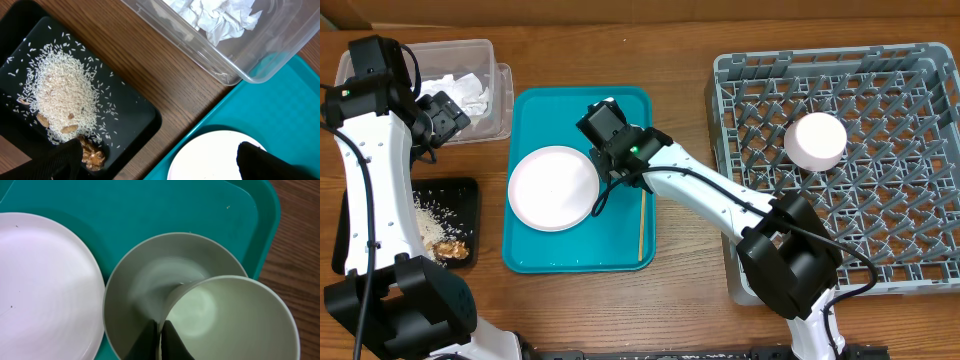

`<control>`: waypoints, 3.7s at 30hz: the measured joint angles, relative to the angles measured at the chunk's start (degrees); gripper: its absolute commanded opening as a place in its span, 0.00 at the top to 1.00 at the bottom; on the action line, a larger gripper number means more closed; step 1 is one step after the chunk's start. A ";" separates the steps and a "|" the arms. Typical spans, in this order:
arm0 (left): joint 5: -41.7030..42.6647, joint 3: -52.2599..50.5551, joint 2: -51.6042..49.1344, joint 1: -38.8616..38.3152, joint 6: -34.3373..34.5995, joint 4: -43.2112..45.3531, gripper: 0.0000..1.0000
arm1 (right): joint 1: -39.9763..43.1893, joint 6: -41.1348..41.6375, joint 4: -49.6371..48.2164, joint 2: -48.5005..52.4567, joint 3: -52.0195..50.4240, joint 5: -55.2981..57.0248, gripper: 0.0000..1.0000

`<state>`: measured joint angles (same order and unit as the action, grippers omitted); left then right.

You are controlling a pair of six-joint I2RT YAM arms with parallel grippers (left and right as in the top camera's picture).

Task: Sort waste into correct bins and load items into the dishwasher
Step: 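Grasp the white cup and carry it to the dish rack, then set the white cup down in the rack and release it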

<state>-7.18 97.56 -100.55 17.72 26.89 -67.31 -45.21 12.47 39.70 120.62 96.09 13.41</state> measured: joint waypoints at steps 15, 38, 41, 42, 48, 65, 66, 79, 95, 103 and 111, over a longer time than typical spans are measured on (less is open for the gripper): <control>0.00 0.00 0.00 0.00 0.00 0.00 0.00 | 8.44 7.15 27.04 -16.68 19.87 -1.20 0.96; 0.00 0.00 0.00 0.00 0.00 0.00 0.00 | 69.68 -10.36 38.97 -25.94 -2.71 -59.82 0.96; 0.00 0.00 0.00 0.00 0.00 0.00 0.00 | 74.03 -18.01 39.15 -25.94 -10.80 -72.24 0.96; 0.00 0.00 0.00 0.00 0.00 0.02 0.00 | 75.06 -19.65 39.19 -25.94 -12.83 -74.73 0.96; 0.00 0.00 0.00 0.00 0.00 0.00 0.00 | 80.91 -29.18 31.71 -25.94 -29.44 -89.13 0.96; 0.02 0.00 0.00 0.00 0.00 0.00 0.00 | 81.07 -29.92 26.80 -25.94 -37.77 -88.87 0.96; 0.02 0.00 0.00 0.00 0.00 0.00 0.00 | 81.07 -29.46 26.80 -25.94 -37.77 -88.06 0.96; 0.00 0.00 0.00 0.00 0.00 0.00 0.00 | 81.07 -27.28 23.89 -25.94 -41.86 -88.61 0.96; 0.02 0.00 0.00 0.00 0.00 0.00 0.00 | 82.77 -21.94 15.61 -25.94 -44.30 -89.88 0.96; 0.02 0.00 0.00 0.00 0.00 0.00 0.00 | 84.96 -18.18 15.91 -25.94 -43.47 -85.96 0.94; 0.02 0.00 0.00 0.00 0.00 0.00 0.00 | 85.35 -16.46 17.38 -25.94 -40.48 -80.17 0.91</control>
<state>-7.16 97.56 -100.55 17.72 26.89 -67.31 40.14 -3.99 57.08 94.67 55.61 -66.76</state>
